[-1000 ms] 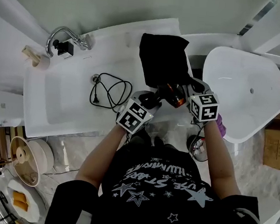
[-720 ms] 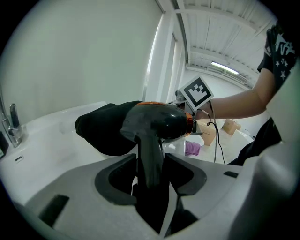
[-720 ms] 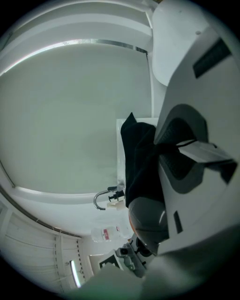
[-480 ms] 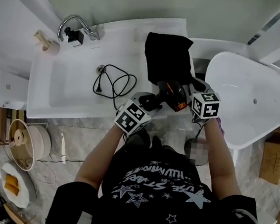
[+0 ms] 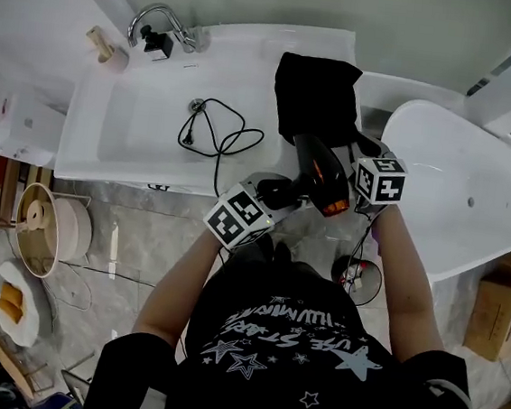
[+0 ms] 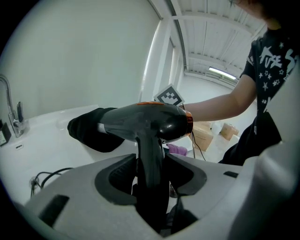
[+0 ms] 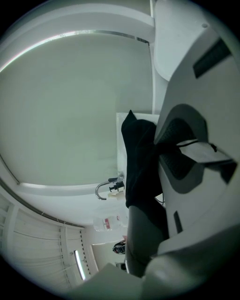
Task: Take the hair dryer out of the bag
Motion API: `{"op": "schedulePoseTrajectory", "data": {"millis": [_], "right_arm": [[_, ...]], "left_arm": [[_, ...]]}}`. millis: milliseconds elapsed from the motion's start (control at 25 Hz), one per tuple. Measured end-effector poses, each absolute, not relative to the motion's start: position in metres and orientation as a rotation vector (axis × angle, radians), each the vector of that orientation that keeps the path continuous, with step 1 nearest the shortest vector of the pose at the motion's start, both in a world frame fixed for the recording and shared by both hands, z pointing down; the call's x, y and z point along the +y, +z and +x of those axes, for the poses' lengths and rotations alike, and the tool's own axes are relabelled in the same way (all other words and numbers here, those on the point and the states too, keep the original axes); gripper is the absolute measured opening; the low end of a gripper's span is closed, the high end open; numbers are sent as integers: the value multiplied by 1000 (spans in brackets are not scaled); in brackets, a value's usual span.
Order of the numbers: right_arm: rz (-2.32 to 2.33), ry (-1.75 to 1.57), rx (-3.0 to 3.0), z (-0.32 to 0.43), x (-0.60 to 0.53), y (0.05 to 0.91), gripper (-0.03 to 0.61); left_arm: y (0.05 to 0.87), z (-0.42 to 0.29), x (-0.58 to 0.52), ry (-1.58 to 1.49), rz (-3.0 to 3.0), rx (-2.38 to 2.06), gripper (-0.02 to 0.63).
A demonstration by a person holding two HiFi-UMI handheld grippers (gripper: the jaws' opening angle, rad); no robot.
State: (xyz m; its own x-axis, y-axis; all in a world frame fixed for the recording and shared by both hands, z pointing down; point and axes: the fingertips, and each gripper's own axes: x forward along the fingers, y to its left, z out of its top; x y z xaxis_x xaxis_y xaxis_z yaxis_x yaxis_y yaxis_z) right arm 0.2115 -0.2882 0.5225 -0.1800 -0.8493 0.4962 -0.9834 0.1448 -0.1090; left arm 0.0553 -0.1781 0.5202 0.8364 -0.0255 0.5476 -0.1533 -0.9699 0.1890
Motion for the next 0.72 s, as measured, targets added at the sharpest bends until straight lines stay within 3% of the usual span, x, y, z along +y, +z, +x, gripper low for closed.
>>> {"op": "schedulePoseTrajectory", "data": {"millis": [720], "right_arm": [[1752, 572, -2076, 210, -276, 535, 34]], "left_arm": [[500, 44, -116, 585, 2767, -93, 204]]}}
